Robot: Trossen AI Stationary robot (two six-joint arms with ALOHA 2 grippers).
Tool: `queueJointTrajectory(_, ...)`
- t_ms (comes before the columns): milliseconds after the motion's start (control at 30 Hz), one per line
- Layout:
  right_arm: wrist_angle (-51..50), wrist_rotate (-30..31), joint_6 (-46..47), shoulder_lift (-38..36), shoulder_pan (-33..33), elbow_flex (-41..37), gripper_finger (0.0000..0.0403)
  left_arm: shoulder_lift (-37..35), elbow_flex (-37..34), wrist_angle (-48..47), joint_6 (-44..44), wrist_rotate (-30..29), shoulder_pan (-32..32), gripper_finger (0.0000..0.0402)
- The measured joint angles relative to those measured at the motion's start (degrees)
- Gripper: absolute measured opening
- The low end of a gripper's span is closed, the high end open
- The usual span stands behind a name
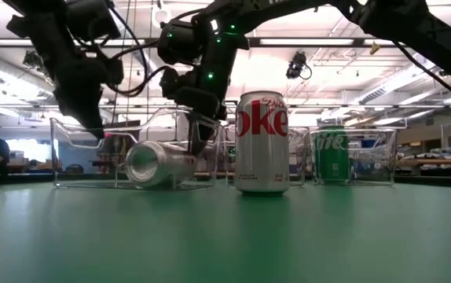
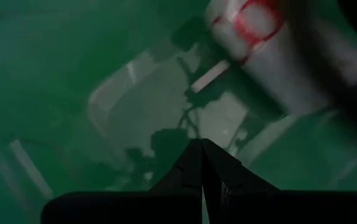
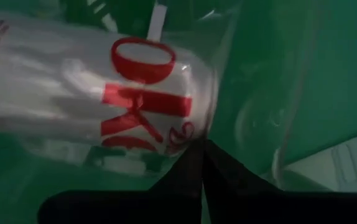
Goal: Sort soda cans
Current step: Adjust the red-silver soda can from the left transparent bin
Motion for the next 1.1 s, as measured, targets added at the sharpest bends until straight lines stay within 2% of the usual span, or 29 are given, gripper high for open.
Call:
queueJointTrajectory(133, 1.5, 1.5, 1.8, 0.0, -0.5, 0.0, 0.0018, 0.2, 0.0, 2.2, -0.2, 2.8, -0.6, 0.0000)
queueJointTrajectory(400, 5.2, 2.1, 5.0, -0.4, -1.7, -3.0, 0.0020, 6.6, 0.0, 4.4, -0.6, 5.9, -1.8, 0.0000)
queueJointTrajectory(567, 6.6, 1.6, 5.2, -0.4, -1.9, -3.7, 0.0020, 6.7, 0.0, 6.7, 0.6, 7.2, -3.0, 0.0000)
queueJointTrajectory(733, 7.6, -2.2, 4.2, -0.3, -2.0, -3.8, 0.0020, 6.7, 0.0, 7.0, 1.5, 8.5, -3.2, 0.0000)
queueJointTrajectory(900, 9.5, -1.1, 2.3, -1.9, -1.5, -4.2, 0.0015, 6.0, 0.0, 7.6, 2.0, 7.7, -3.3, 0.0000)
queueJointTrajectory(967, 10.0, -2.9, 1.3, -2.8, -1.4, -4.2, 0.0013, 5.6, 0.0, 8.6, 2.2, 7.5, -3.3, 0.0000)
queueJointTrajectory(1100, 9.4, -12.2, -0.1, -3.6, -1.4, -4.0, 0.0011, 4.8, 0.0, 9.4, 3.1, 8.2, -3.3, 0.0000)
